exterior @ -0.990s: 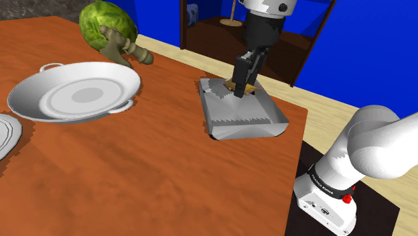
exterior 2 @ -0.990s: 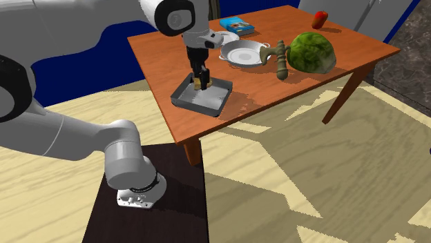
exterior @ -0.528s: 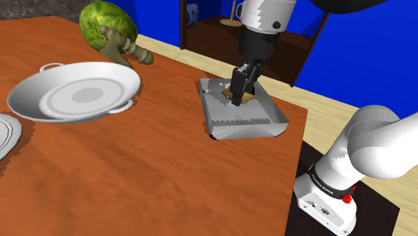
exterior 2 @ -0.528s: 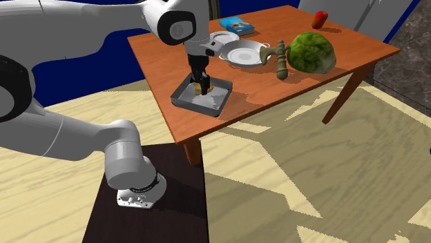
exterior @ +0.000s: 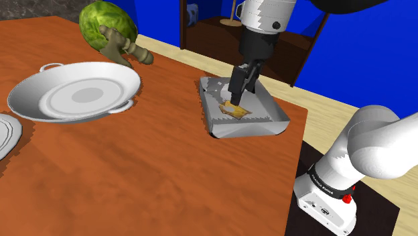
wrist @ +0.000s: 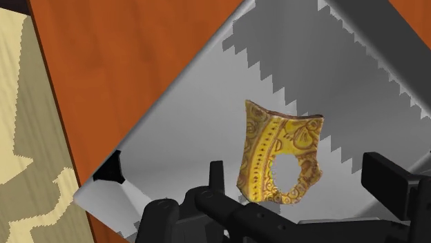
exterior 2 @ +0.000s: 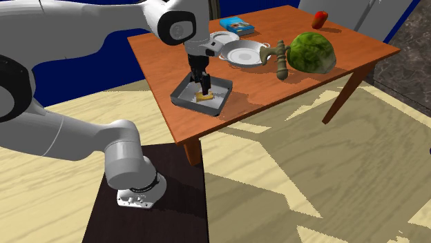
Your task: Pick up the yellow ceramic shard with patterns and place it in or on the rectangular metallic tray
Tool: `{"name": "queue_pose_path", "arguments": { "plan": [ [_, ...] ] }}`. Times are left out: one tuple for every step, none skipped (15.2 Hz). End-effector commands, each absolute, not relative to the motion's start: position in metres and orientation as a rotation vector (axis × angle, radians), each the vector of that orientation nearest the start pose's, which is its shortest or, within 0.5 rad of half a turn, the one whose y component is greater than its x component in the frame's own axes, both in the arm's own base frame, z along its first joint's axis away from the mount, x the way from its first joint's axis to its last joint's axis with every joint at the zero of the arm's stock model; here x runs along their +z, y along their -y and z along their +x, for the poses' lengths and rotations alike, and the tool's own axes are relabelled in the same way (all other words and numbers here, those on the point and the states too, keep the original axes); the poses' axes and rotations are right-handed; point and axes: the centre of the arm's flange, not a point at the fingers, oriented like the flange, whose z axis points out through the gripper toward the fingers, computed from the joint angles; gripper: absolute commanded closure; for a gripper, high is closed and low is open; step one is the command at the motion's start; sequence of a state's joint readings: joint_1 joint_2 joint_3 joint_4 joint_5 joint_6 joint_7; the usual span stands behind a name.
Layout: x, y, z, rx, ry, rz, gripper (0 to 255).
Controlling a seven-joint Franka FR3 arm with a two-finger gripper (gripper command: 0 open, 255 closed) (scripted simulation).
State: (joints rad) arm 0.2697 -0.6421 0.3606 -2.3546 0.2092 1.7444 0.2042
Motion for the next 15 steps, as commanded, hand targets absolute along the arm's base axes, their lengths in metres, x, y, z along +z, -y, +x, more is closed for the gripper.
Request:
{"name": "queue_pose_path", "arguments": {
  "plan": [
    [0.54,-0.25,0.276,-0.01,0.506,-3.105,0],
    [0.54,-0.25,0.276,-0.01,0.506,-3.105,0],
    [0.54,-0.25,0.276,-0.01,0.506,-3.105,0],
    [0.554,-0.25,0.276,-0.01,0.506,-3.105,0],
    [0.567,-0.25,0.276,-0.01,0.506,-3.105,0],
    [0.58,-0.25,0.276,-0.01,0.506,-3.105,0],
    [0.59,-0.25,0.276,-0.01,0.506,-3.105,0],
    [0.59,-0.25,0.276,-0.01,0.506,-3.105,0],
    [0.59,-0.25,0.276,-0.01,0.506,-3.105,0],
    [0.59,-0.25,0.276,-0.01,0.506,-3.105,0],
    [0.59,-0.25,0.276,-0.01,0.506,-3.105,0],
    [0.59,-0.25,0.276,-0.01,0.506,-3.105,0],
    [0.59,-0.25,0.276,-0.01,0.506,-3.105,0],
    [0.59,-0.25,0.276,-0.01,0.506,-3.105,0],
    [0.59,-0.25,0.276,-0.01,0.506,-3.105,0]
  ]
}}
